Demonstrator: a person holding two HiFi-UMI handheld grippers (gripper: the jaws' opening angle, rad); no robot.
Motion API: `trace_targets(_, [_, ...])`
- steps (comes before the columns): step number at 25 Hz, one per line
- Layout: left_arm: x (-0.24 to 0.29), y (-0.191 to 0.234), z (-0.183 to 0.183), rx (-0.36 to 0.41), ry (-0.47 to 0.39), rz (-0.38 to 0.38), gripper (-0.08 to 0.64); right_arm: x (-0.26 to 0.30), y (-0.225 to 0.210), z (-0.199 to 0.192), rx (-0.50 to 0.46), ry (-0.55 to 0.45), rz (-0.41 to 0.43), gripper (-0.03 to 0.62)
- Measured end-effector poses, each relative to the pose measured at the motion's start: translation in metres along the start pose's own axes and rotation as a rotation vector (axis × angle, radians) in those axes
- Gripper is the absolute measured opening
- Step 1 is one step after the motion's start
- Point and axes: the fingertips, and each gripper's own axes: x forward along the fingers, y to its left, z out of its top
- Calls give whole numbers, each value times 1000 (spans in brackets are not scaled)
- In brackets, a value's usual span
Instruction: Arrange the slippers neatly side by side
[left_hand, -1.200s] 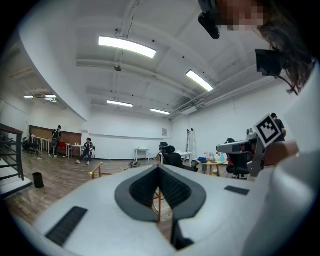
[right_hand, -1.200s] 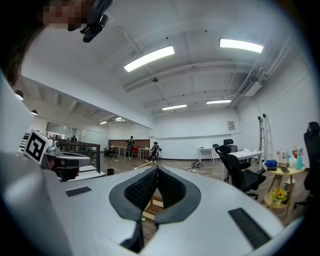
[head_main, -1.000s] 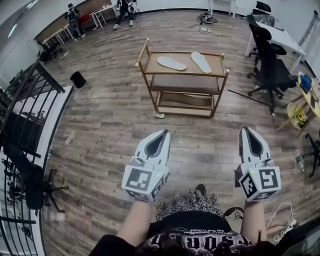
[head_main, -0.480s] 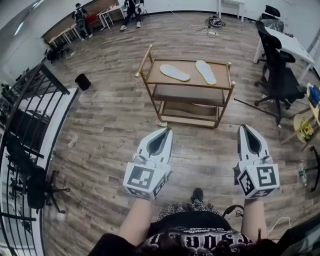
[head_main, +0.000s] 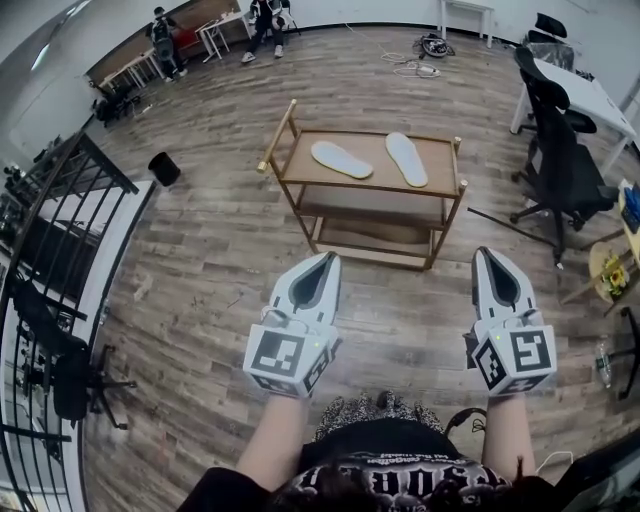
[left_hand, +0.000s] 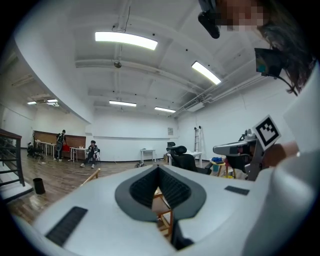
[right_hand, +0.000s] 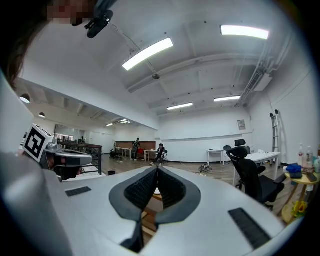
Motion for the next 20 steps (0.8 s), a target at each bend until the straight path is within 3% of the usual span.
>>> trace_targets(9, [25,7,0,-3,7,33,-9,20,-25,-4,5,9,12,5])
trace_targets(20, [93,49,-7,3,-6,-15,-9,88,-40,-11,-4,15,-27,5])
